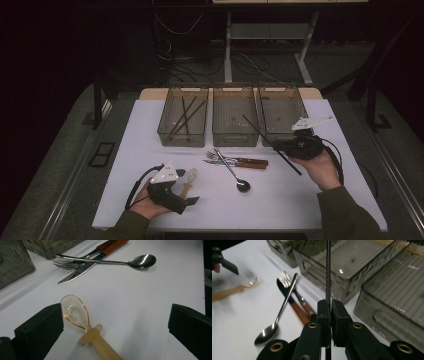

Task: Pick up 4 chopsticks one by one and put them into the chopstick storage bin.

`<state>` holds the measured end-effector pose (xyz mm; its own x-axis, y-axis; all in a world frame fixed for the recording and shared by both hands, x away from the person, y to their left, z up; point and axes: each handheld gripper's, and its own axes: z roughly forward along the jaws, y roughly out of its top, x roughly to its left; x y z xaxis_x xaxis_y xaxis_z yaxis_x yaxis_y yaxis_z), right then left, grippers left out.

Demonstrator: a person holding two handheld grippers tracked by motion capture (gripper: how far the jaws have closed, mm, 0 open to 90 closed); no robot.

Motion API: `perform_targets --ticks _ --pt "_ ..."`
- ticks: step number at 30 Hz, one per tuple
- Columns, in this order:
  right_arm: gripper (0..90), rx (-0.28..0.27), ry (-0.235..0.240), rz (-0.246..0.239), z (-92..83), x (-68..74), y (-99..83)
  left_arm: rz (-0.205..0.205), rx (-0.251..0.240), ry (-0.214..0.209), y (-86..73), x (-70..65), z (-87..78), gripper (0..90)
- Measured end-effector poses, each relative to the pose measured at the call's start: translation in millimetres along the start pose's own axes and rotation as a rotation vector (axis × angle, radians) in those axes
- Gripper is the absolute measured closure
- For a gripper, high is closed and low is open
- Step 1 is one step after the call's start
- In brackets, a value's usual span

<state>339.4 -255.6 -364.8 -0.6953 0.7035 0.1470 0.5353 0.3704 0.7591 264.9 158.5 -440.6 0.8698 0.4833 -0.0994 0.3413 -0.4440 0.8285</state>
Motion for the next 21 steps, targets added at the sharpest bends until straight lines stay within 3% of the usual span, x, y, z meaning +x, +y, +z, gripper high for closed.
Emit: perform_targets --ticks 6,21 --pt "86.1 -0.009 0.01 0.001 17.9 3.6 21.8 0.007 -0.016 -0.002 0.1 2.4 0.5 0.0" --pt "86.1 -0.031 0.003 -0.021 54.4 23.1 85.1 0.002 0.002 -0.008 0.4 2.1 1.1 0.0"
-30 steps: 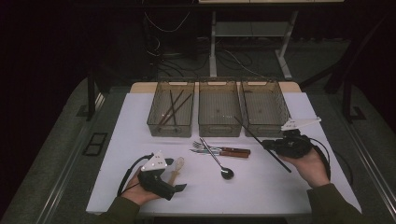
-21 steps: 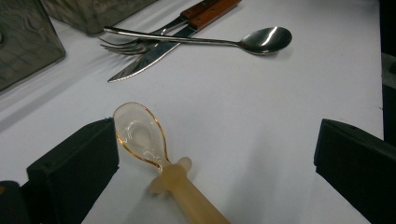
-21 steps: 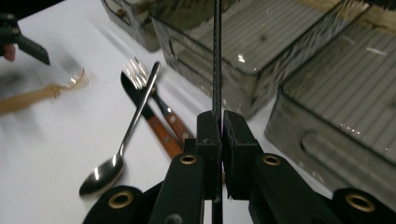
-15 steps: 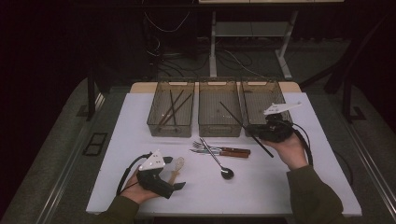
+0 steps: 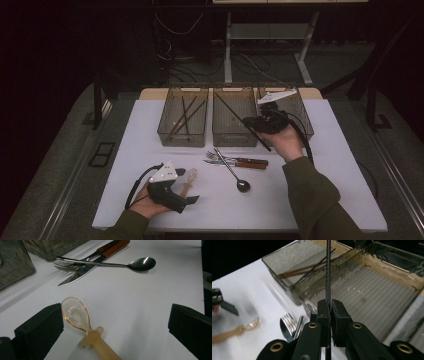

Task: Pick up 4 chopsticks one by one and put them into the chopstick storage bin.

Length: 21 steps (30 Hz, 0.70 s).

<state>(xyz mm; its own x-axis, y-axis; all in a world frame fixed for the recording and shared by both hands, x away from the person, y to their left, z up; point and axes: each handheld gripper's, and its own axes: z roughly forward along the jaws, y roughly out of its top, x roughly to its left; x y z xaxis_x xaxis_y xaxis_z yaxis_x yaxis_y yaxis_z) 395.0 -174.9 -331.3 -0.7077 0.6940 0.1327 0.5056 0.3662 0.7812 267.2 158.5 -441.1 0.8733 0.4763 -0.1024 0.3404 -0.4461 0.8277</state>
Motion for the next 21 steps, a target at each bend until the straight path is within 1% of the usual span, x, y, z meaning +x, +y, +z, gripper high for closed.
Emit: perform_targets --ticks 3,4,10,11,18,21 --pt "86.1 -0.008 0.001 0.017 9.8 1.0 8.4 0.001 0.002 0.0 0.4 -0.3 0.0 0.0" --pt "86.1 -0.011 0.0 0.023 12.9 1.2 11.3 -0.004 -0.005 0.002 0.3 -0.7 0.5 0.0" --pt "86.1 -0.03 -0.016 0.044 31.5 2.5 28.9 0.001 -0.003 0.001 0.5 -0.9 -0.1 0.0" --pt "86.1 -0.033 -0.02 0.043 34.5 2.7 31.9 0.009 0.0 0.003 0.7 -0.4 -0.2 0.0" --pt "86.1 -0.053 -0.037 0.051 57.5 8.8 52.6 0.006 -0.003 0.002 1.1 -0.3 -0.5 0.0" --pt "86.1 -0.055 -0.04 0.045 67.9 13.3 61.7 0.007 -0.014 0.002 1.0 -0.1 -0.7 0.0"
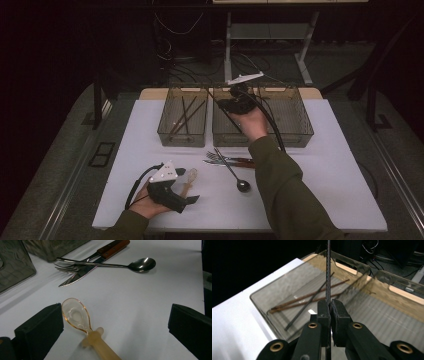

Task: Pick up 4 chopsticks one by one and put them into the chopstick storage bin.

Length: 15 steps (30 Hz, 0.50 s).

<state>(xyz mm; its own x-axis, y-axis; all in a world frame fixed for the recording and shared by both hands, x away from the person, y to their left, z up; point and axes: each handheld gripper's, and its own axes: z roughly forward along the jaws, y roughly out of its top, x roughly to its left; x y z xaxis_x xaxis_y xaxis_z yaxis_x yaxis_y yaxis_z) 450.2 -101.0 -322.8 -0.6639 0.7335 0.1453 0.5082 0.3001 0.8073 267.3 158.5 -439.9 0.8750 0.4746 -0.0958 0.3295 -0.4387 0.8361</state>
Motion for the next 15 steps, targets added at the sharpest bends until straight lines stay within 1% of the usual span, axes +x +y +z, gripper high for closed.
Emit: perform_targets --ticks 2,4,6,9,15 --pt "86.1 -0.003 -0.004 -0.006 7.3 4.4 5.3 0.003 0.008 0.002 0.2 -0.1 -0.2 0.0" --pt "86.1 -0.009 0.0 -0.005 14.7 8.7 10.2 -0.004 0.012 0.003 0.1 -0.5 0.3 0.0" --pt "86.1 -0.006 0.0 -0.01 22.3 12.9 15.2 0.007 0.014 0.005 0.5 -0.1 0.2 0.0" --pt "86.0 -0.009 -0.009 -0.018 33.1 18.6 23.5 0.004 0.004 0.003 0.4 -0.8 -0.1 0.0" --pt "86.0 -0.018 -0.016 -0.026 54.2 31.7 38.3 0.004 -0.001 0.0 0.8 0.0 -0.7 0.0"
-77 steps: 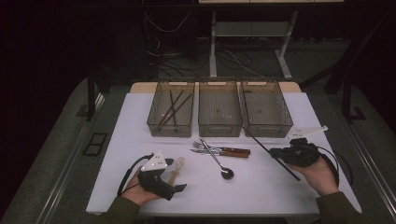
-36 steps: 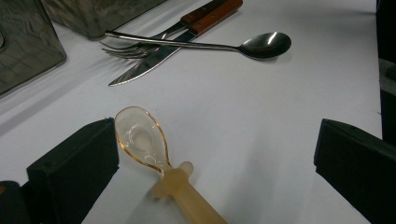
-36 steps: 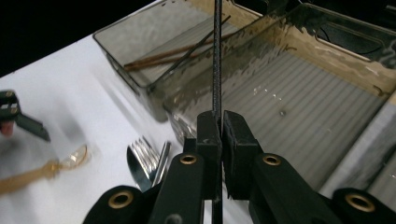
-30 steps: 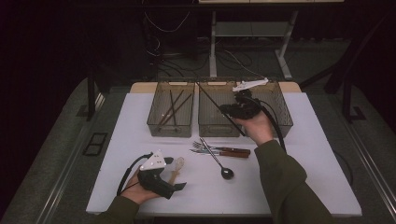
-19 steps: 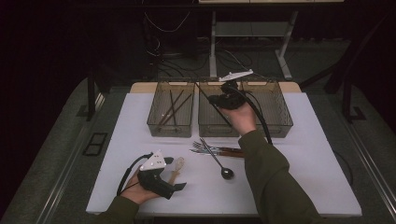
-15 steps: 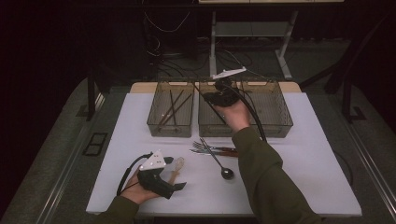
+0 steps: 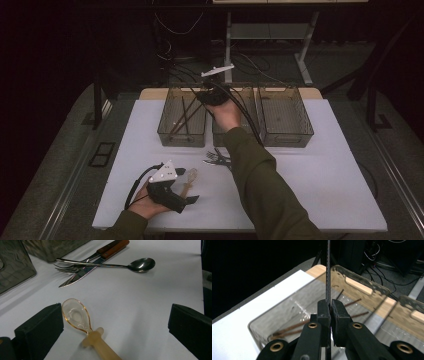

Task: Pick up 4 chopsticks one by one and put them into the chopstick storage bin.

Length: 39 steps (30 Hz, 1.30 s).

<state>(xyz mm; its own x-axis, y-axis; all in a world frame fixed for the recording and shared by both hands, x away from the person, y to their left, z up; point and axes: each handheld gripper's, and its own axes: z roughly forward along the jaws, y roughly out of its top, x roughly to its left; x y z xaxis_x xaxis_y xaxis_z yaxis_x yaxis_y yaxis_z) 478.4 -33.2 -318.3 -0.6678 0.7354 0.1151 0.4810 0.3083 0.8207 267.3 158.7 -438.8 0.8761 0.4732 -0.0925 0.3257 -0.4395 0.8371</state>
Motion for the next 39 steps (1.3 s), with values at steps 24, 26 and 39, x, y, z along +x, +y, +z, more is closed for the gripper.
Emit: perform_targets --ticks 24,26,39 --pt "86.0 0.07 0.023 0.01 69.2 32.6 -23.9 0.006 -0.005 -0.018 1.4 -0.7 -3.0 0.0" --pt "86.0 0.088 0.016 0.02 71.1 32.6 -28.0 0.009 0.0 -0.019 1.3 -0.9 -2.9 0.0" --pt "62.3 0.149 0.023 -0.025 63.9 29.2 -32.9 0.01 -0.002 -0.02 1.5 -1.5 -2.5 0.0"
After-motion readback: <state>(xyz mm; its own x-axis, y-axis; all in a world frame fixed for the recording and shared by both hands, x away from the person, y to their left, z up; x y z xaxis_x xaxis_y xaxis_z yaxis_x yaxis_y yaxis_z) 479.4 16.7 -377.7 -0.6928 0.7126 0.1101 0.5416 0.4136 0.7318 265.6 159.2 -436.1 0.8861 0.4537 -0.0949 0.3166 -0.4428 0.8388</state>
